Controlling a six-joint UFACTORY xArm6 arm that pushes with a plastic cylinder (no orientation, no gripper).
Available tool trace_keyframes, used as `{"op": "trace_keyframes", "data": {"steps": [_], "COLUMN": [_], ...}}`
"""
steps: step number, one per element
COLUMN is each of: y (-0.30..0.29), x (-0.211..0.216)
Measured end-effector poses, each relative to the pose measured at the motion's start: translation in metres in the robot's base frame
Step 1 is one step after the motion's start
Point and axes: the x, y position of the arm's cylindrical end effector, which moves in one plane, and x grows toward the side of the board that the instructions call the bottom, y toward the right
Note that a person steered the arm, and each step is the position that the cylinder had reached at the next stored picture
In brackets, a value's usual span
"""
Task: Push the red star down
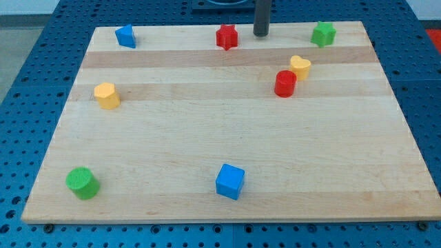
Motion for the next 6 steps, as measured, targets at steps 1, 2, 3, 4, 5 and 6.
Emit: {"op": "trace_keyframes", "data": {"steps": [1,2,3,4,5,6], "y": [-0.021,-0.052,-0.071,-0.071,-0.071,-0.071], "x": [-0.014,-0.012,-0.010,0.005,0.030,0.058]}}
